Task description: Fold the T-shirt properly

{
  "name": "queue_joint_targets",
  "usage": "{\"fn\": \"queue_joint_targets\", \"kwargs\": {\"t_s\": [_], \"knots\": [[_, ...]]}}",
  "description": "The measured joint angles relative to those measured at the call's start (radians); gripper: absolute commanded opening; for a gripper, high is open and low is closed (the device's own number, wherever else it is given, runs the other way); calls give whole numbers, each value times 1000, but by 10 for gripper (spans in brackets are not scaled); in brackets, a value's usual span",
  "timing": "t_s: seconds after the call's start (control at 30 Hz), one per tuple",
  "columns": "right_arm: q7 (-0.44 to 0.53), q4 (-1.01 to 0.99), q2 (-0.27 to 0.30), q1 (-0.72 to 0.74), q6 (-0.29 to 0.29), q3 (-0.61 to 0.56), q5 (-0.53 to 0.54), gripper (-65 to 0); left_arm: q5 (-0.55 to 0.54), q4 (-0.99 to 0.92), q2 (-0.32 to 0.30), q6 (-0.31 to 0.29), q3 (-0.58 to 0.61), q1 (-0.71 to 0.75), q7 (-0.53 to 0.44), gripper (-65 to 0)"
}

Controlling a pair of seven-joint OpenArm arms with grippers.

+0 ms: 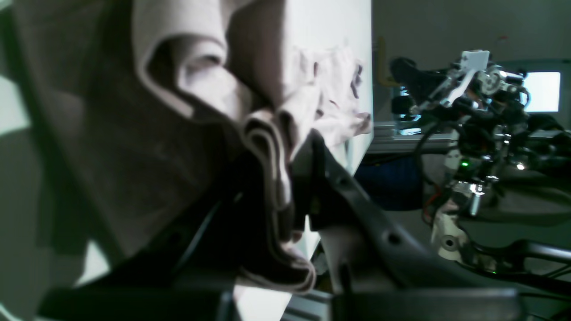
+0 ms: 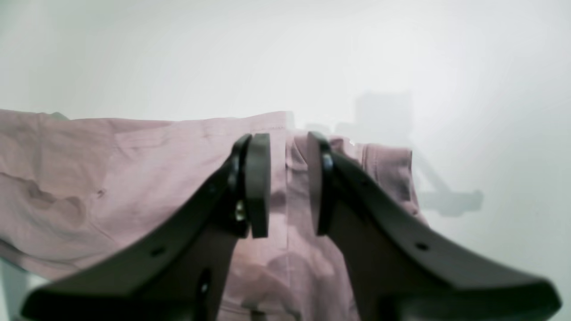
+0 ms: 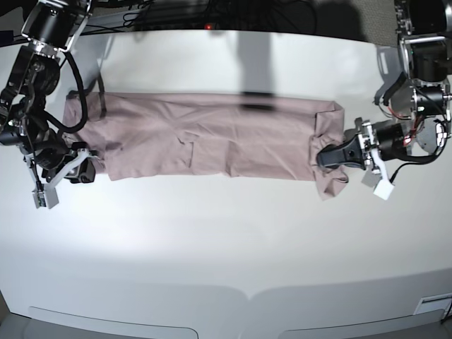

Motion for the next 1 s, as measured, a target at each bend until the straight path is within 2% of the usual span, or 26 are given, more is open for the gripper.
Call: {"fn": "queue_joint_targets", "kwargs": {"t_s": [0.27, 0.43, 0.57, 0.83, 1.0], "knots": [[0, 0, 0, 0, 0, 0, 0, -498, 10, 167, 95, 1, 0, 13, -2, -650], [0, 0, 0, 0, 0, 0, 0, -498, 169, 308, 164, 10, 0, 47, 2, -650], [0, 0, 0, 0, 0, 0, 0, -498, 285, 324, 201, 11, 0, 69, 6, -650], [0, 0, 0, 0, 0, 0, 0, -498, 314, 324, 314, 14, -1, 77, -9, -650], [0, 0, 0, 0, 0, 0, 0, -498, 415, 324, 395, 14, -1, 77, -28, -650]]}}
